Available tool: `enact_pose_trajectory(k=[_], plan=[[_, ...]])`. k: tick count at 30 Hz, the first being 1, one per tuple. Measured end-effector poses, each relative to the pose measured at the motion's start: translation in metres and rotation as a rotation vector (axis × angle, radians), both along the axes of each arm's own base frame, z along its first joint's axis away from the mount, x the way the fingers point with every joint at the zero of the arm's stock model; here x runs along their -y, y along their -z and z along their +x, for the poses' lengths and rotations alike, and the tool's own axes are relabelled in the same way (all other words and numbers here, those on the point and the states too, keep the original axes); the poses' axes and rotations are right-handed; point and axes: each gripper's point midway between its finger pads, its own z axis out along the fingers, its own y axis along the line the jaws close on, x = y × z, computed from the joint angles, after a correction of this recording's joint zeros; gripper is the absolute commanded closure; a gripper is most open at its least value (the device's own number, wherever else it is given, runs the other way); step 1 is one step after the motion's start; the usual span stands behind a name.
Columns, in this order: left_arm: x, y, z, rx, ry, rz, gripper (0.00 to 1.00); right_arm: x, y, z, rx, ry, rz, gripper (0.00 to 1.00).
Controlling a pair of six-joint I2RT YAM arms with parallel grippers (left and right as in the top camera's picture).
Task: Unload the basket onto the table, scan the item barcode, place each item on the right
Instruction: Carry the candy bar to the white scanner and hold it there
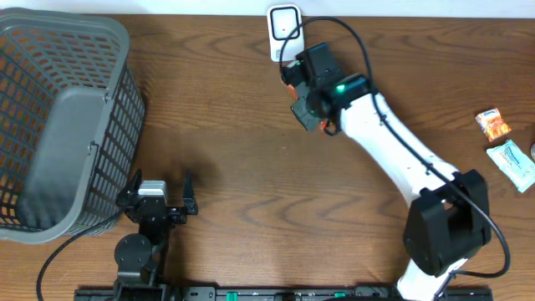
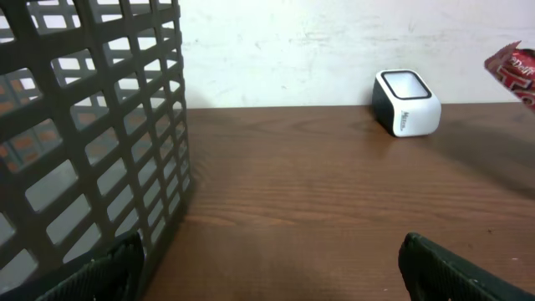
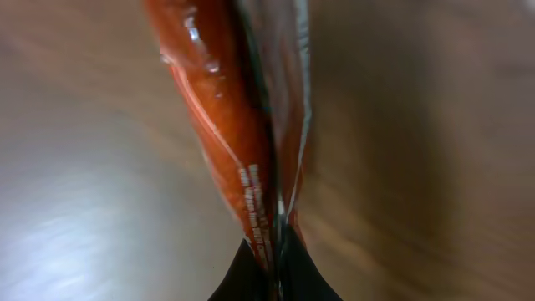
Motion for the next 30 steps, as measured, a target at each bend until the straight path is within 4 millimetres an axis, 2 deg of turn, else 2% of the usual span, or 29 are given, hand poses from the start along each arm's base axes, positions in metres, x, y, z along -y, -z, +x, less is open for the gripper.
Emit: enact_pose_trajectory(k=[6, 10, 17, 20, 24, 30], plan=[[0.0, 0.0, 0.0, 0.0, 0.0, 0.0, 0.02, 0.016, -0.018, -0.005, 0.172, 0.14, -0.276, 0.99], [0.0, 0.0, 0.0, 0.0, 0.0, 0.0, 0.02, 0.041, -0.035, -0.012, 0.326, 0.271, -0.476, 0.99], [0.0, 0.0, 0.0, 0.0, 0.0, 0.0, 0.02, 0.087, -0.06, -0.037, 0.568, 0.471, -0.747, 0.99], [0.0, 0.0, 0.0, 0.0, 0.0, 0.0, 0.02, 0.096, -0.065, -0.042, 0.654, 0.528, -0.776, 0.99], [0.0, 0.0, 0.0, 0.0, 0.0, 0.0, 0.02, 0.099, -0.072, -0.045, 0.747, 0.593, -0.746, 0.99], [0.0, 0.0, 0.0, 0.0, 0.0, 0.0, 0.02, 0.1, -0.074, -0.045, 0.79, 0.628, -0.713, 0.99]])
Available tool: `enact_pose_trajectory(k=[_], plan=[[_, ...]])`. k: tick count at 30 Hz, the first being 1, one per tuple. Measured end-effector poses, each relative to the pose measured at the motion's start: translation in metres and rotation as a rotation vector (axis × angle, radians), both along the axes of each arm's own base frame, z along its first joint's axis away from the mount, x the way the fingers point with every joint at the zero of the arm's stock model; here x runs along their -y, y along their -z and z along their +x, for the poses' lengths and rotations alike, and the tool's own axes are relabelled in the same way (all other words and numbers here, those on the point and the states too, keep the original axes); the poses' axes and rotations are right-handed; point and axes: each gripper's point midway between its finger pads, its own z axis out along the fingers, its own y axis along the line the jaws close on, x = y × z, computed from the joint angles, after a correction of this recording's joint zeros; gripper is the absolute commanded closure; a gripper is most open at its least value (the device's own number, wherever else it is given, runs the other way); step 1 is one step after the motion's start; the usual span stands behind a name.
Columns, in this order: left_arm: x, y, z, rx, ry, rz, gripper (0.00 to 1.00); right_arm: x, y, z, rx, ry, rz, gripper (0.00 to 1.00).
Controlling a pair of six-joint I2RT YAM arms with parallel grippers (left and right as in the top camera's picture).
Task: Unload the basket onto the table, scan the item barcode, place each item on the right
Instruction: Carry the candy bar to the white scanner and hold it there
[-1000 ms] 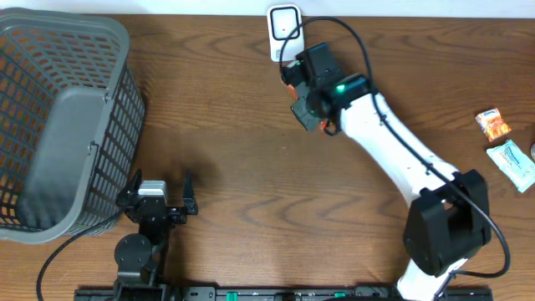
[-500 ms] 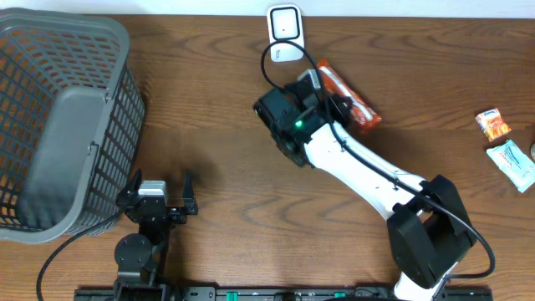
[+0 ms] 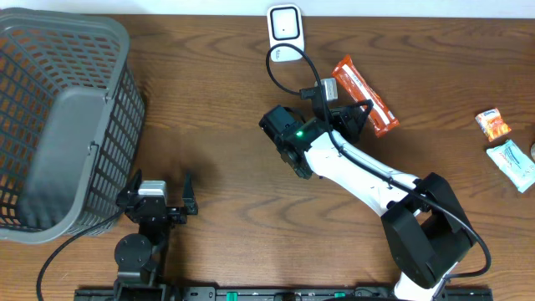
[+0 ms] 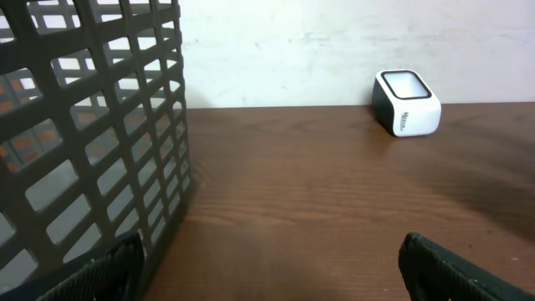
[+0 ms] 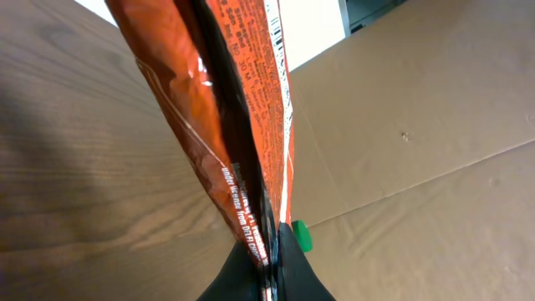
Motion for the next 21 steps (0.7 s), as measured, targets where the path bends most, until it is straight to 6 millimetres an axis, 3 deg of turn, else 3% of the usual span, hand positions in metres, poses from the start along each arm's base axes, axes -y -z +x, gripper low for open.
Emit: enact_pose_trajectory(k=[7, 10, 16, 21], plan=[[0.0, 0.0, 0.0, 0.0, 0.0, 0.0, 0.02, -0.004, 0.01, 0.002, -0.008, -0.009, 0.073, 0.99], [0.0, 0.0, 0.0, 0.0, 0.0, 0.0, 0.02, -0.012, 0.025, 0.008, -0.023, -0.026, 0.178, 0.99], [0.0, 0.0, 0.0, 0.0, 0.0, 0.0, 0.02, -0.088, 0.093, 0.033, -0.371, -0.333, 0.562, 0.99], [0.0, 0.0, 0.0, 0.0, 0.0, 0.0, 0.02, -0.146, 0.109, 0.034, -0.564, -0.584, 0.832, 0.99]])
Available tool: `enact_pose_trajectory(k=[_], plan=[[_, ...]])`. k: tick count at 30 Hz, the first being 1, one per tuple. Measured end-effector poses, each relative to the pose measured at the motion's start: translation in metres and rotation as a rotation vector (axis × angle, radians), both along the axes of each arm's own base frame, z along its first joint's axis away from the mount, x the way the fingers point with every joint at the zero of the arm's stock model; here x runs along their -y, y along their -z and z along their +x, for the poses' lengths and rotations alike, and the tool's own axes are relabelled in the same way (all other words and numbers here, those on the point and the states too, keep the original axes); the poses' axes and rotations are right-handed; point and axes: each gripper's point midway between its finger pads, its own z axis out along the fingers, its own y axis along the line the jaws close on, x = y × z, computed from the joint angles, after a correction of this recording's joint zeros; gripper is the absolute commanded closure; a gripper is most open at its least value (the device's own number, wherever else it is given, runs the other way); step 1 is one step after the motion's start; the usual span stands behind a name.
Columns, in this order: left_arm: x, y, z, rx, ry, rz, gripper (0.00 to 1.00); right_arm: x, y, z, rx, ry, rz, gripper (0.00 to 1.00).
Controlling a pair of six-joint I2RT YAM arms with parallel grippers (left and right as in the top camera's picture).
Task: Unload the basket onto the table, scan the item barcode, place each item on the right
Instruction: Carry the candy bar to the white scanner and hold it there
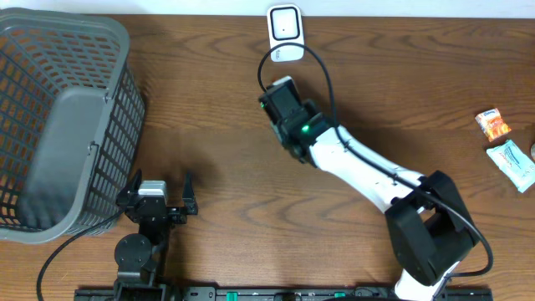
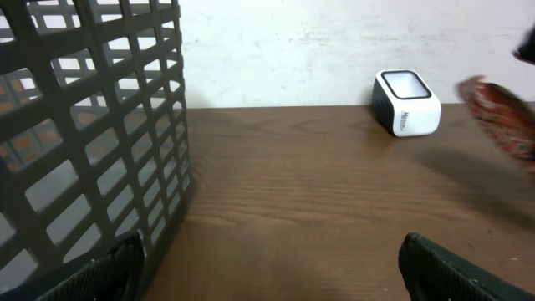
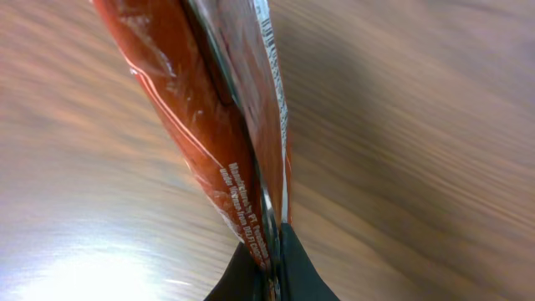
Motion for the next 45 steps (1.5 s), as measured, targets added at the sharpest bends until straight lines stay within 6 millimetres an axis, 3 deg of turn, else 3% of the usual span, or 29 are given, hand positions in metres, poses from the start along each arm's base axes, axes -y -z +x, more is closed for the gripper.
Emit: enact_pose_trajectory(k=[3, 5, 10, 15, 19, 22, 26, 29, 36, 45], plan=[[0.0, 0.0, 0.0, 0.0, 0.0, 0.0, 0.02, -0.032, -0.015, 0.01, -0.051, -0.123, 0.254, 0.99], [0.0, 0.0, 0.0, 0.0, 0.0, 0.0, 0.02, -0.043, -0.033, 0.022, -0.046, -0.173, 0.414, 0.99], [0.0, 0.0, 0.0, 0.0, 0.0, 0.0, 0.02, -0.034, -0.083, 0.058, 0.004, -0.184, 0.748, 0.99], [0.0, 0.0, 0.0, 0.0, 0.0, 0.0, 0.02, -0.033, -0.162, 0.09, 0.151, -0.271, 1.115, 0.99], [0.0, 0.0, 0.0, -0.001, 0.0, 0.0, 0.02, -0.041, -0.176, 0.098, 0.152, -0.312, 1.289, 0.99], [0.0, 0.0, 0.0, 0.0, 0.0, 0.0, 0.02, -0.048, -0.154, 0.109, 0.07, -0.303, 1.402, 0.99], [0.0, 0.0, 0.0, 0.0, 0.0, 0.0, 0.02, -0.052, -0.101, 0.136, -0.104, -0.202, 1.509, 0.99], [0.0, 0.0, 0.0, 0.0, 0.0, 0.0, 0.02, -0.053, -0.077, 0.158, -0.187, -0.154, 1.56, 0.99], [0.0, 0.0, 0.0, -0.001, 0.0, 0.0, 0.02, -0.057, -0.073, 0.193, -0.323, -0.047, 1.622, 0.99], [0.0, 0.0, 0.0, 0.0, 0.0, 0.0, 0.02, -0.048, -0.045, 0.205, -0.395, 0.089, 1.629, 0.99]])
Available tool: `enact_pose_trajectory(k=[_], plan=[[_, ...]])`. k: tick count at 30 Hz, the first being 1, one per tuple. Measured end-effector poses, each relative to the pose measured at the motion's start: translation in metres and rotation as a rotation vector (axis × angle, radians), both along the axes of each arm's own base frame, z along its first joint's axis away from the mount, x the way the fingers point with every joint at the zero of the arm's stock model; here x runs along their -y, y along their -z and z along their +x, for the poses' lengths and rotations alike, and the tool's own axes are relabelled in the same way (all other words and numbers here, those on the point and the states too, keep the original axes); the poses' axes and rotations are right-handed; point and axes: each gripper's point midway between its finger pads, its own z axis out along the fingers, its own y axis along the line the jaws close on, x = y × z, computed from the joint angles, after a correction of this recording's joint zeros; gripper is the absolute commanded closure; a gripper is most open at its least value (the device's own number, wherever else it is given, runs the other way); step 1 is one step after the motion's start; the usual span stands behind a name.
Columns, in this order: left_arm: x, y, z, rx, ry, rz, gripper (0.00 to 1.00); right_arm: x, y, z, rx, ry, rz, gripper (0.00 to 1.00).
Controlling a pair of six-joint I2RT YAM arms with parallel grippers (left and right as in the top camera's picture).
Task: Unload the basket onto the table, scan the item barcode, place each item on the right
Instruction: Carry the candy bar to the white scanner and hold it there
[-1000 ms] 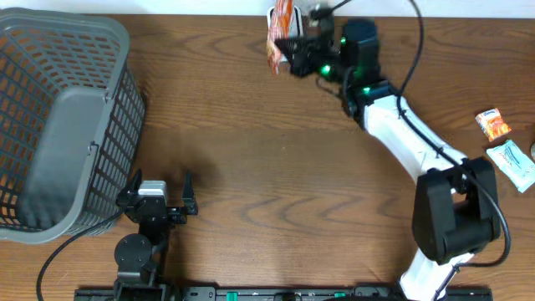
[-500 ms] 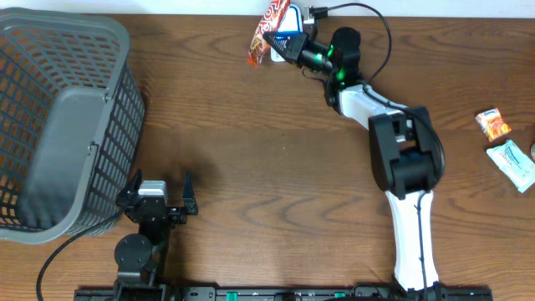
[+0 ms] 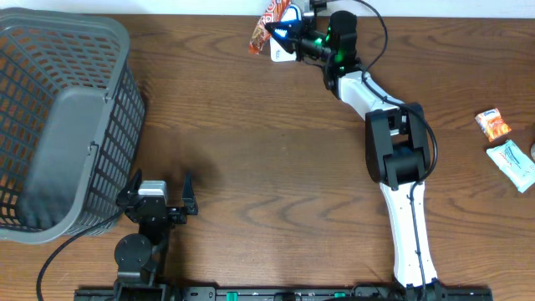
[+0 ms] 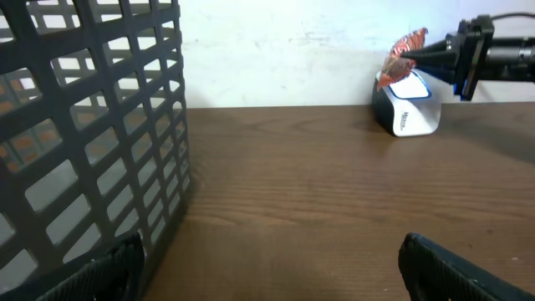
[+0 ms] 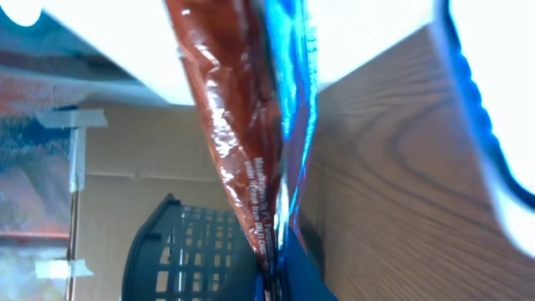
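Note:
An orange-red snack packet (image 3: 269, 25) hangs over the white barcode scanner (image 3: 282, 52) at the table's far edge, lit blue on one side. My right gripper (image 3: 294, 32) is shut on the packet's end. In the right wrist view the packet (image 5: 242, 134) runs up from the shut fingers beside the scanner (image 5: 501, 109). The left wrist view shows the packet (image 4: 401, 57) just above the scanner (image 4: 407, 109). My left gripper (image 3: 157, 196) rests open near the front edge, fingers (image 4: 451, 267) wide apart with nothing between them.
A large grey mesh basket (image 3: 58, 117) fills the left side, close to my left gripper. A small orange packet (image 3: 493, 124) and a white-green packet (image 3: 512, 164) lie at the right edge. The right arm (image 3: 393, 142) stretches along the right of centre.
My right gripper has moved from mid-table to the far edge and now holds the packet right over the scanner, in its blue light. The left arm has not moved.
My right gripper held the packet just below the scanner at first. A second later the packet was turned out to the right of it, then it was back at mid-table under the arm. Now it sits over the scanner. The left gripper stayed still throughout.

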Motion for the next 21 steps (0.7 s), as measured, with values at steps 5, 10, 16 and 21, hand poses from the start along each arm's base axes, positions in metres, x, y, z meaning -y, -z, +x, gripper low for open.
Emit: enact_pose_trajectory(k=[5, 10, 16, 21], plan=[[0.0, 0.0, 0.0, 0.0, 0.0, 0.0, 0.02, 0.006, 0.014, 0.004, -0.024, 0.013, -0.006, 0.99], [0.0, 0.0, 0.0, 0.0, 0.0, 0.0, 0.02, 0.008, 0.018, 0.005, -0.015, 0.018, -0.015, 0.99], [0.0, 0.0, 0.0, 0.0, 0.0, 0.0, 0.02, 0.002, 0.008, -0.008, 0.122, -0.071, -0.032, 0.98], [0.0, 0.0, 0.0, 0.0, 0.0, 0.0, 0.02, -0.003, 0.009, -0.02, 0.144, -0.147, -0.04, 0.98]])
